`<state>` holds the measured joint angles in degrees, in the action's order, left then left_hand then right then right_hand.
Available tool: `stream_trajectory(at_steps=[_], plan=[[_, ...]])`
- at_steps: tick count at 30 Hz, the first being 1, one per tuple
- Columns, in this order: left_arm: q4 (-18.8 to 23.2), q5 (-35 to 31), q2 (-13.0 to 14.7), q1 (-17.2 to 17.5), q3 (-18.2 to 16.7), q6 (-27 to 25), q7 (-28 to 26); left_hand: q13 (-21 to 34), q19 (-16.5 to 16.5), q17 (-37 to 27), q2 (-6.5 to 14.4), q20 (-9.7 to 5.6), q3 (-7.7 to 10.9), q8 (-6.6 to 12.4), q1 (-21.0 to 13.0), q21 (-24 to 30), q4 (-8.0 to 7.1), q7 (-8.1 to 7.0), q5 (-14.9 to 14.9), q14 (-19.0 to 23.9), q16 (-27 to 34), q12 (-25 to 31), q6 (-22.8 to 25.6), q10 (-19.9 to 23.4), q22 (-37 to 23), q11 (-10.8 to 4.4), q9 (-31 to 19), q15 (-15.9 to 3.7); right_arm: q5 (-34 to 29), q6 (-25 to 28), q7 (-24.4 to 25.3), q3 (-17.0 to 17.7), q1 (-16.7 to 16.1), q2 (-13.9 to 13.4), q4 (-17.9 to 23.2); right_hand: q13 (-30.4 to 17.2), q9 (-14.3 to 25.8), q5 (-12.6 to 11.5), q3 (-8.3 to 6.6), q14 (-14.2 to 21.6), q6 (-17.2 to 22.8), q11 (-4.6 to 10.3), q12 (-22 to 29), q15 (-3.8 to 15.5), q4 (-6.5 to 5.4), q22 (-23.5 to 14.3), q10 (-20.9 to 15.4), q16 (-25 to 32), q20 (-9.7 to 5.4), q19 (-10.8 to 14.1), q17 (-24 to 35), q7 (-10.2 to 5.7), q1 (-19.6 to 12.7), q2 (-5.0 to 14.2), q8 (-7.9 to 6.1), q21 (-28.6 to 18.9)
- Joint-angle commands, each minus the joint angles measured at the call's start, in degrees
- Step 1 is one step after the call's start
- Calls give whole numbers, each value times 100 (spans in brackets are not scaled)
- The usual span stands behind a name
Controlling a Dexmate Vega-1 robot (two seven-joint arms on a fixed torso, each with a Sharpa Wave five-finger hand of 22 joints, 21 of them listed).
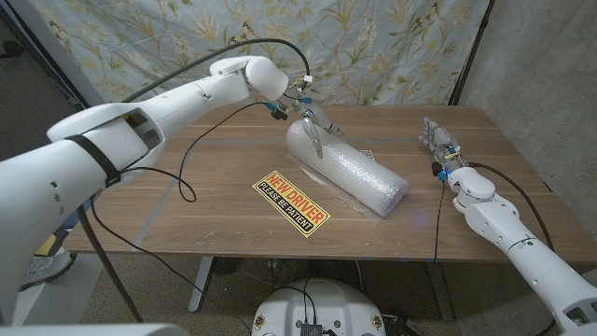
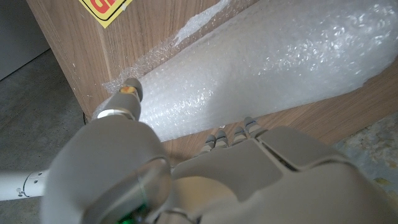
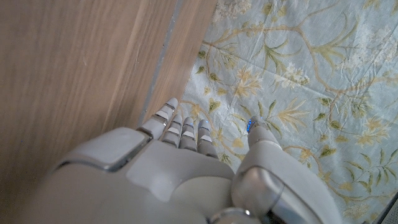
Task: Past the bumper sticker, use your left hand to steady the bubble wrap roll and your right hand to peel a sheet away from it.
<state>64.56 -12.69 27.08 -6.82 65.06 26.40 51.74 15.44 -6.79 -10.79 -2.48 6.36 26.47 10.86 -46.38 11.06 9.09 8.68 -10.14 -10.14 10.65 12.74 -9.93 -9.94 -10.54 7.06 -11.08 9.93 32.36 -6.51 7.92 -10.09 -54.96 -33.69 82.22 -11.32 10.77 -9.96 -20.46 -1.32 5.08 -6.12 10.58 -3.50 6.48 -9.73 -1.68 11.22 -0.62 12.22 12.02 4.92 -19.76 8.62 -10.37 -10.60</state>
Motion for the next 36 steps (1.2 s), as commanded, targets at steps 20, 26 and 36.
stream_trajectory(at_steps=[20, 26, 36], plan=[[-827, -389, -553, -345, 464, 487, -648, 44, -169, -24, 40, 0, -14, 50, -24, 15, -42, -49, 7, -446, 22, 49, -668, -581, -33, -66, -8, -28, 164, -117, -283, 90, 69, -21, -335, -31, 29, -24, 9, -32, -8, 0, 36, -4, 5, -12, 49, 10, -6, -21, 4, -13, 51, -7, -36, -12], [-1315, -271, -874, -472, 592, 745, -661, 50, -156, -25, 48, -8, -20, 55, -13, 27, -52, -51, 7, -437, 29, 58, -659, -578, -34, -72, -9, -36, 178, -104, -293, 103, 92, -42, -388, -31, 29, -24, 10, -38, -14, -3, 38, -8, 7, -12, 59, 11, 1, -28, 3, -12, 51, -7, -38, -14], [-2102, -188, -1341, -669, 856, 1092, -766, 57, -158, -25, 60, -6, -28, 61, 1, 35, -65, -48, 4, -427, 36, 70, -649, -575, -35, -71, -10, -32, 226, -82, -272, 151, 99, -53, -489, -30, 28, -24, 11, -52, -41, -4, 39, -11, 10, -12, 79, 13, 9, -39, 2, -20, 54, -7, -35, -16]])
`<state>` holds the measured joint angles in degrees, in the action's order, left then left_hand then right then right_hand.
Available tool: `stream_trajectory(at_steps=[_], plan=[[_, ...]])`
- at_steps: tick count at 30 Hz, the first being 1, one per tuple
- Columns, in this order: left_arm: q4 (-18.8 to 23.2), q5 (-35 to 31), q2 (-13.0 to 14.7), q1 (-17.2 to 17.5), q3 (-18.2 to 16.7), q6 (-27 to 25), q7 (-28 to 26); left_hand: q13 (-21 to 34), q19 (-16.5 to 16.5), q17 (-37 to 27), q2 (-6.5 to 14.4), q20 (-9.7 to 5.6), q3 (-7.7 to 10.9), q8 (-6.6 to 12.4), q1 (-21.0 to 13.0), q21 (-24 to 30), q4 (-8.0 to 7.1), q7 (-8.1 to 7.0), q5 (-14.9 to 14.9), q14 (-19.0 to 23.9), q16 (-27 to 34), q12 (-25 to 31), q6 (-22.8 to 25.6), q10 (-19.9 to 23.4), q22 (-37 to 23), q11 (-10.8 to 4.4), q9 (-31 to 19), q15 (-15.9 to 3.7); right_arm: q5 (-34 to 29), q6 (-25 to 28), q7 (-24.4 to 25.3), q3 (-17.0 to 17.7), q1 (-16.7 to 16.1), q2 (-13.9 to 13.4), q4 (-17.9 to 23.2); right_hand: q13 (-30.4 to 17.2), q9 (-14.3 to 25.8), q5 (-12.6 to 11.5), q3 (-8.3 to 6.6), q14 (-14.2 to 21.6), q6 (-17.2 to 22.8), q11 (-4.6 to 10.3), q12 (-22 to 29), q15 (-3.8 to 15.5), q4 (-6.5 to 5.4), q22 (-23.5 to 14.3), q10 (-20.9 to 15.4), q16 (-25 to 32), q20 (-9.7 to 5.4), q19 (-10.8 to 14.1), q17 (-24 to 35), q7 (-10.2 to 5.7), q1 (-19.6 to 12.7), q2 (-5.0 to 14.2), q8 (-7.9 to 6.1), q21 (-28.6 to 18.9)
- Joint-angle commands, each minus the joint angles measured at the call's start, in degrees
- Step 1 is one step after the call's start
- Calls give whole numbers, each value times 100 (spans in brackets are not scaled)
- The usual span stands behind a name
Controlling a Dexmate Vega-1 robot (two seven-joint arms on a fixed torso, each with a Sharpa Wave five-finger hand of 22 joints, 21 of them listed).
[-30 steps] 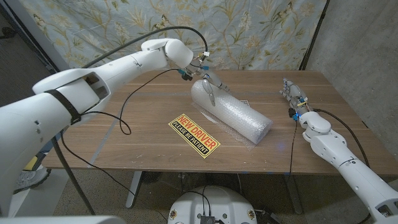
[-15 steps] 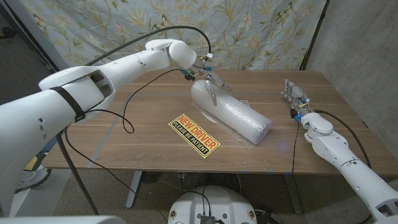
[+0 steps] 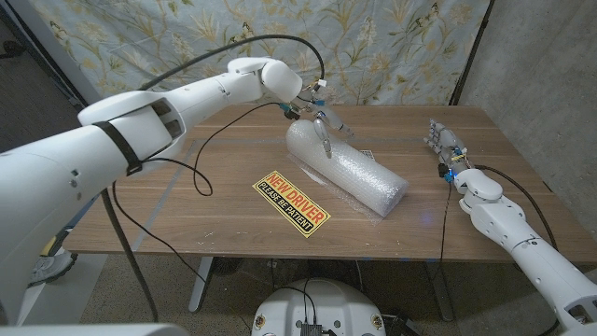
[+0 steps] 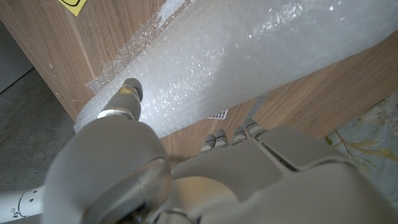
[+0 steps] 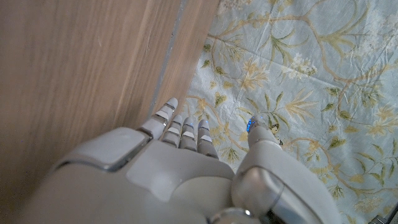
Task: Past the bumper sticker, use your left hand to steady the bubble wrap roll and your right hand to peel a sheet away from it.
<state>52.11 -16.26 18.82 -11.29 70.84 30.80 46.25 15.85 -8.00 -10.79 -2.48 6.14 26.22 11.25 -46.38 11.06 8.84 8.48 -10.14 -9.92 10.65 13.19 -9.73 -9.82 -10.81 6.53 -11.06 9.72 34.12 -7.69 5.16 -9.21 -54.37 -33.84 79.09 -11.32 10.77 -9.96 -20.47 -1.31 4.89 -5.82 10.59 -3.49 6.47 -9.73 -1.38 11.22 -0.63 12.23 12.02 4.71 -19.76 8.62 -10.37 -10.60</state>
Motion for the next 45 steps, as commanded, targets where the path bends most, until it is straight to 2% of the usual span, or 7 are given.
stream_trajectory(at_steps=[1, 7, 11, 17, 28, 35, 45], plan=[[-921, 181, -546, -238, 304, 686, -222, 18, -36, -26, 61, 15, -4, 25, 1, 36, -40, -32, 4, -446, 37, 26, -662, -588, -8, -18, -11, -12, 52, 47, 20, 67, 38, -36, -180, -30, 28, -24, 12, -52, -25, -32, 40, -15, 11, -11, 50, 14, 10, -39, 1, 1, 55, -7, -35, -16], [-1205, 240, -709, -333, 474, 766, -147, 23, -32, -26, 72, 17, -7, 28, 5, 43, -45, -26, 1, -445, 39, 35, -659, -583, -9, -21, -12, -4, 86, 88, 32, 77, 40, -31, -219, -30, 28, -24, 13, -61, -43, -36, 38, -20, 12, -11, 68, 15, 12, -45, 1, 1, 57, -6, -33, -18], [-1198, 301, -715, -355, 543, 737, -60, 26, -33, -26, 77, 23, -10, 28, 8, 46, -47, -24, -1, -438, 42, 38, -659, -585, -9, -16, -12, 0, 102, 116, 39, 82, 34, -35, -228, -29, 28, -25, 14, -72, -56, -37, 38, -20, 13, -11, 80, 14, 9, -54, 0, 5, 58, -5, -32, -17], [-848, 333, -548, -334, 587, 554, 80, 31, -47, -26, 88, 28, -14, 28, 16, 45, -54, -25, -4, -438, 43, 46, -661, -582, -9, -18, -13, 1, 96, 153, 69, 97, 9, -71, -197, -29, 27, -24, 15, -91, -123, -51, 27, -31, 13, -11, 130, 13, 13, -64, 0, 4, 63, -4, -14, -18], [-483, 256, -403, -286, 624, 344, 184, 41, -72, -26, 96, 42, -27, 29, 32, 44, -62, -19, -6, -439, 45, 56, -662, -588, -9, -17, -13, 12, 96, 122, 85, 150, -18, -97, -164, -28, 27, -25, 16, -125, -158, -45, 29, -35, 15, -11, 158, 8, 6, -90, -1, -9, 66, -3, -15, -15], [-515, 197, -437, -279, 656, 395, 179, 46, -81, -26, 103, 37, -32, 30, 38, 45, -65, -16, -7, -438, 47, 63, -662, -586, -9, -11, -14, 12, 93, 101, 106, 177, -47, -94, -137, -28, 27, -24, 17, -130, -161, -40, 31, -39, 18, -11, 174, 11, 5, -95, -2, -6, 68, -4, -22, -17], [-889, 117, -617, -293, 765, 624, 45, 53, -77, -26, 108, 19, -39, 40, 43, 53, -65, -18, -8, -437, 48, 72, -642, -585, -8, -9, -14, 8, 129, 68, 117, 223, -82, -50, -157, -27, 26, -25, 18, -137, -168, -42, 40, -38, 20, -11, 176, 15, 11, -104, -3, -3, 70, -4, -30, -19]])
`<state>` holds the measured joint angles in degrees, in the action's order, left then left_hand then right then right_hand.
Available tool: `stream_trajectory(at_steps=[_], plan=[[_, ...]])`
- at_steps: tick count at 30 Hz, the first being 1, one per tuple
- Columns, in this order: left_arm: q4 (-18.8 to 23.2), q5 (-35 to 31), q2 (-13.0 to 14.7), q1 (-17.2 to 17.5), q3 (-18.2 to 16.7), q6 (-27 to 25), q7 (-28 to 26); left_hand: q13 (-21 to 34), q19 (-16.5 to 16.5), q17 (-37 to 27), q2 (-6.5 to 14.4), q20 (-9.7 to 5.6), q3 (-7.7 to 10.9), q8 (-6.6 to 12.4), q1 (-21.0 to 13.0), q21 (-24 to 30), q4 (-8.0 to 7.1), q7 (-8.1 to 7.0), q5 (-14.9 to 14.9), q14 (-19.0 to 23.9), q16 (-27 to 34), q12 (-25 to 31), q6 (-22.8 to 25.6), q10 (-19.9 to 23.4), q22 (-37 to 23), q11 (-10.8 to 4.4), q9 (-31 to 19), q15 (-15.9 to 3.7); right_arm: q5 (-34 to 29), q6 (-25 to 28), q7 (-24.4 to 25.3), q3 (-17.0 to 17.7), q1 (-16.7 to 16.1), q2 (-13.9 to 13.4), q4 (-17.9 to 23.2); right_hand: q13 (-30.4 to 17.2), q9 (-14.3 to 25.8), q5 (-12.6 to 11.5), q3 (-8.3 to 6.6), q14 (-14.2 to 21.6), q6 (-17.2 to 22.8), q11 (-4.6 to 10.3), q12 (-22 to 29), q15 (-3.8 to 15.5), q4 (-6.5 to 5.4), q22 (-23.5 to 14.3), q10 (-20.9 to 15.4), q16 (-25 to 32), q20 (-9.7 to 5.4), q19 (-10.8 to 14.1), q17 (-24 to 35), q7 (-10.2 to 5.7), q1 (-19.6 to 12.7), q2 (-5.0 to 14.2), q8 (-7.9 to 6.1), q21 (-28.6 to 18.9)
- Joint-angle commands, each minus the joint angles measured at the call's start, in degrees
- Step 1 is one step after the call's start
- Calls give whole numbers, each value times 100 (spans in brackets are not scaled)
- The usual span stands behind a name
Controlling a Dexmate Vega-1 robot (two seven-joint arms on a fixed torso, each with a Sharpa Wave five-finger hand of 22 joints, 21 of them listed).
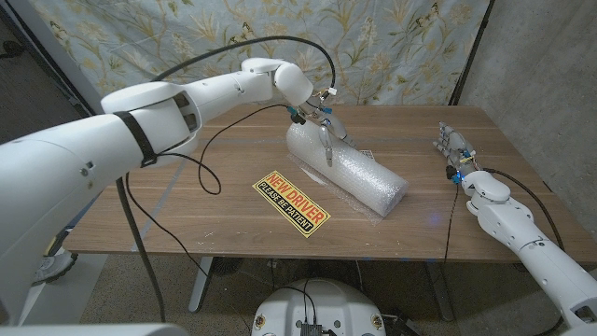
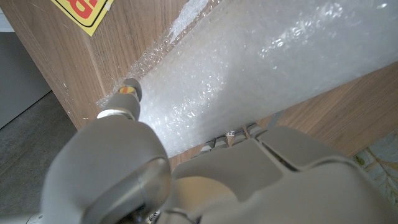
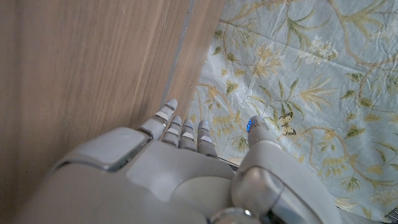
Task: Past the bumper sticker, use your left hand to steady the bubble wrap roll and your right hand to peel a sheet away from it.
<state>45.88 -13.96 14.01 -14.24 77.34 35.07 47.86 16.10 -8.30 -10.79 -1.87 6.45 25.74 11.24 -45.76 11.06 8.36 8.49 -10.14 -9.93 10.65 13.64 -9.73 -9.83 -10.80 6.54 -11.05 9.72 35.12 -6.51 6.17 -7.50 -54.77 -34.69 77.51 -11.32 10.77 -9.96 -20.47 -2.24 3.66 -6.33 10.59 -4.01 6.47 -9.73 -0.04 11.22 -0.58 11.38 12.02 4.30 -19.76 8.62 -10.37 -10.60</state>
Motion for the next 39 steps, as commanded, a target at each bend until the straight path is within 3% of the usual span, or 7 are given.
stream_trajectory(at_steps=[1, 12, 19, 24, 28, 39], plan=[[-289, -153, -146, -3, 140, 229, -157, 29, -47, -26, 49, -10, 8, 42, -19, 53, -17, -21, -9, -439, 47, 26, -637, -589, -10, -8, -16, 8, 56, -61, -4, 64, -44, 49, -8, -27, 26, -25, 18, -43, -44, 11, 40, 14, 21, -11, 43, 16, 7, -19, -3, 38, 70, -4, -31, -20], [-419, -362, -211, -9, 339, 400, -409, 37, -35, -26, 66, -14, 5, 58, -20, 64, -16, -24, -13, -433, 50, 38, -601, -585, -9, -16, -17, -1, 111, -93, -104, 104, -23, 62, -48, -26, 26, -25, 19, -43, -40, 7, 47, 19, 23, -11, 44, 22, 5, -22, -5, 41, 71, -3, -40, -23], [300, -799, 171, 104, 366, 195, -939, 49, 61, -25, 120, -14, 18, 113, -48, 108, -9, -49, -27, -313, 94, 82, -454, -509, -10, -60, -19, -22, 139, -109, -183, 83, 40, 95, -159, -26, 26, -25, 18, -42, -43, 6, 53, 18, 25, -11, 44, 26, 5, -22, -5, 40, 72, -2, -44, -26], [1208, -1324, 715, 335, 226, -91, -1636, 90, 620, -15, 182, -99, 46, 309, -228, 290, 77, -226, -56, 287, 244, 329, 181, 42, -2, -264, -24, -206, 186, -119, -214, 86, 61, 128, -218, -26, 26, -26, 17, -45, -43, 8, 57, 20, 27, -10, 42, 27, 3, -23, -6, 42, 71, -1, -47, -28], [1666, -1656, 1006, 497, 102, -244, -2012, 119, 983, -8, 169, -147, 60, 410, -392, 389, 122, -331, -59, 698, 309, 497, 605, 417, -3, -347, -25, -371, 201, -123, -237, 70, 81, 147, -260, -25, 25, -26, 17, -45, -39, 9, 59, 24, 27, -10, 42, 29, -1, -19, -7, 44, 71, 1, -50, -30], [2049, -1909, 1258, 770, -86, -488, -2163, 138, 1021, -15, 161, -155, 57, 440, -458, 384, 120, -383, -57, 840, 317, 561, 775, 540, -7, -392, -31, -396, 254, -102, -287, 57, 88, 146, -308, -25, 25, -27, 15, -40, -41, 7, 64, 24, 28, -10, 44, 35, -6, -19, -7, 43, 72, 6, -55, -33]])
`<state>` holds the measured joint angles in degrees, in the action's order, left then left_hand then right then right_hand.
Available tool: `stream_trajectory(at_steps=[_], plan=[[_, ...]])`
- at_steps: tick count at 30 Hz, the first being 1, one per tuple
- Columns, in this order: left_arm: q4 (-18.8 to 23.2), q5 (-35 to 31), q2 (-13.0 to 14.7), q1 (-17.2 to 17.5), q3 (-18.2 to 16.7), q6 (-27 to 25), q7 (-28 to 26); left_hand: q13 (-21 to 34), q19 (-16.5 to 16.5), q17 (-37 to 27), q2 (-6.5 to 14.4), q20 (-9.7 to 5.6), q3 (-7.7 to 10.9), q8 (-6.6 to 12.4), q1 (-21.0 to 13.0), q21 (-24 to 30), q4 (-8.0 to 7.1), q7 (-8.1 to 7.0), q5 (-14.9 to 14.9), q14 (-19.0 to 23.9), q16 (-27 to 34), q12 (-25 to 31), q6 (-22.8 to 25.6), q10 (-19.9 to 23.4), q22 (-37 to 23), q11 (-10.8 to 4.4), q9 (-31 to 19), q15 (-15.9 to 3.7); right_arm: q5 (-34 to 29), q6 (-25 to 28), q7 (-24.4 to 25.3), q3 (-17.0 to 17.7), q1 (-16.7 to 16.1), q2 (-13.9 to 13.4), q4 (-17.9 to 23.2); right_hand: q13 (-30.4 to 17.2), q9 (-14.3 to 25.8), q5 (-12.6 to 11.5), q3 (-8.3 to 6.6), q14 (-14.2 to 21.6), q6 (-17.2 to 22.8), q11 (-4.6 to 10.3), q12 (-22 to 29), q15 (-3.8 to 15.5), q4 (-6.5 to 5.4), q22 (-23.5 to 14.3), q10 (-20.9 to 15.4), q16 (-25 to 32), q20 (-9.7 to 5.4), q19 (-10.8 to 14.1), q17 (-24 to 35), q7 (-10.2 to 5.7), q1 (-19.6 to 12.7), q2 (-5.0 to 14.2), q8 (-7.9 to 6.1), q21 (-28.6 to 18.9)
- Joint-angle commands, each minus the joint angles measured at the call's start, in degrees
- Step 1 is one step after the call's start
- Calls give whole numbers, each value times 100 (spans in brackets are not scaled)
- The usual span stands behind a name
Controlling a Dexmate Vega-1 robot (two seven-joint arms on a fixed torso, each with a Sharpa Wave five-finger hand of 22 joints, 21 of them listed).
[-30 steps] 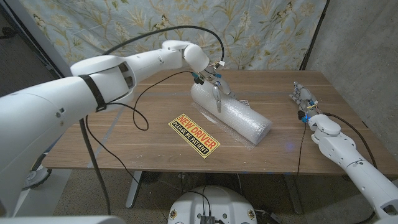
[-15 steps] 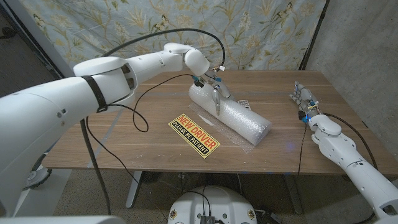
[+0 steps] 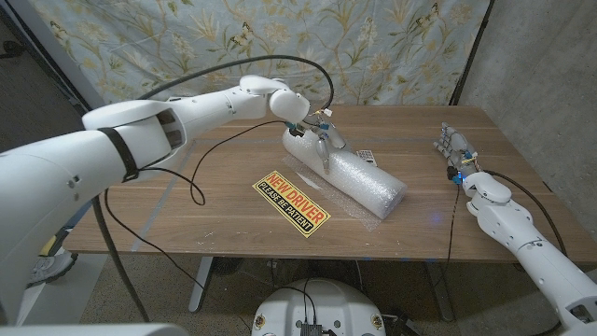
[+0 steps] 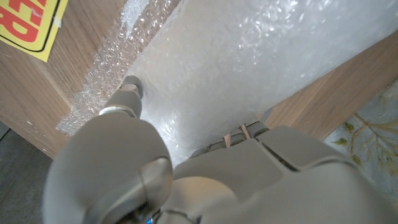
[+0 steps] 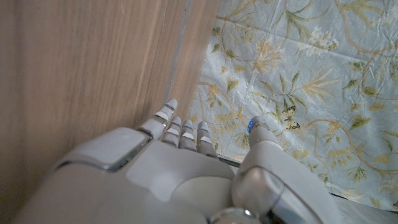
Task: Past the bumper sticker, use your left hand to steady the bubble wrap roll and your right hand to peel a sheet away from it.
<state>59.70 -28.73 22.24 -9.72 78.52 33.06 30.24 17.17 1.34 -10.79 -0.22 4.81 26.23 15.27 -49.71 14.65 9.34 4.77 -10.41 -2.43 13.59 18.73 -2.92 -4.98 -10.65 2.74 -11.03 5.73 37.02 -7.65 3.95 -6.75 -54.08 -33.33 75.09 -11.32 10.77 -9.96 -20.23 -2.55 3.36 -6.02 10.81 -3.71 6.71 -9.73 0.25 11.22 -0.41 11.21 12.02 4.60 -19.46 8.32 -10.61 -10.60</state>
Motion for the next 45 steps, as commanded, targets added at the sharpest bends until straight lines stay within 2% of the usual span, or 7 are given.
stream_trajectory(at_steps=[1, 8, 11, 18, 26, 35, 45], plan=[[671, -442, 442, 336, -216, -295, -413, 35, 73, -17, -5, 16, 6, 36, -70, 28, 21, -22, -30, 136, 33, 60, 110, 64, -22, -7, -34, -7, 67, 7, -76, -18, 19, 8, -72, -25, 25, -27, -9, -11, -12, -24, 42, -6, 4, -10, 14, 35, -22, -2, -7, 13, 42, 36, -30, -34], [763, -551, 533, 479, -296, -373, -594, 80, 203, -48, 28, 37, 1, 113, -153, 60, 3, -129, -33, 409, 81, 212, 448, 334, -40, -74, -56, -93, 106, -11, -131, -19, 11, 15, -115, -24, 25, -28, -10, -11, -13, -25, 45, -4, 5, -10, 13, 38, -26, -1, -7, 10, 42, 39, -33, -36], [778, -528, 567, 537, -338, -399, -622, 127, 222, -78, 51, 81, -16, 194, -204, 57, -7, -12, -37, 560, 100, 316, 783, 474, -54, -159, -74, -185, 133, -10, -157, -17, 6, 20, -134, -24, 25, -28, -11, -10, -13, -24, 47, -3, 5, -10, 13, 39, -28, -1, -8, 10, 42, 40, -34, -36], [873, -659, 714, 721, -463, -421, -1059, 300, 896, -183, 68, 26, -129, 468, -388, 288, -2, -321, -41, 1618, 424, 893, 1876, 1524, -74, -511, -139, -638, 166, -12, -196, -20, -6, 23, -161, -24, 25, -28, -12, -13, -15, -26, 50, -6, 5, -10, 12, 41, -25, -3, -8, 11, 42, 43, -36, -37], [1024, -671, 810, 850, -554, -573, -1098, 408, 1264, -288, 106, -17, -230, 585, -509, 432, -7, -453, -37, 2229, 672, 1245, 2446, 2144, -88, -724, -139, -844, 199, 17, -240, -27, 10, 14, -194, -23, 24, -29, -13, -14, -17, -26, 52, 2, 6, -10, 14, 44, -26, 1, -8, 11, 43, 46, -37, -40], [1081, -559, 785, 851, -644, -756, -903, 493, 1407, -390, 142, -22, -306, 694, -589, 490, -13, -484, -41, 2563, 850, 1467, 2804, 2517, -93, -799, -179, -933, 184, 77, -277, -72, 90, -20, -223, -23, 24, -30, -16, -12, -20, -15, 52, -4, 9, -10, 22, 47, -30, -1, -9, 11, 40, 48, -39, -40], [922, -333, 692, 787, -716, -802, -777, 535, 1440, -440, 165, -16, -330, 722, -661, 505, 1, -502, -49, 2638, 907, 1507, 2884, 2540, -95, -769, -204, -952, 161, 163, -272, -133, 173, -45, -227, -23, 24, -31, -19, -13, -20, -20, 56, -4, 11, -10, 21, 49, -30, -3, -10, 10, 38, 50, -42, -41]])
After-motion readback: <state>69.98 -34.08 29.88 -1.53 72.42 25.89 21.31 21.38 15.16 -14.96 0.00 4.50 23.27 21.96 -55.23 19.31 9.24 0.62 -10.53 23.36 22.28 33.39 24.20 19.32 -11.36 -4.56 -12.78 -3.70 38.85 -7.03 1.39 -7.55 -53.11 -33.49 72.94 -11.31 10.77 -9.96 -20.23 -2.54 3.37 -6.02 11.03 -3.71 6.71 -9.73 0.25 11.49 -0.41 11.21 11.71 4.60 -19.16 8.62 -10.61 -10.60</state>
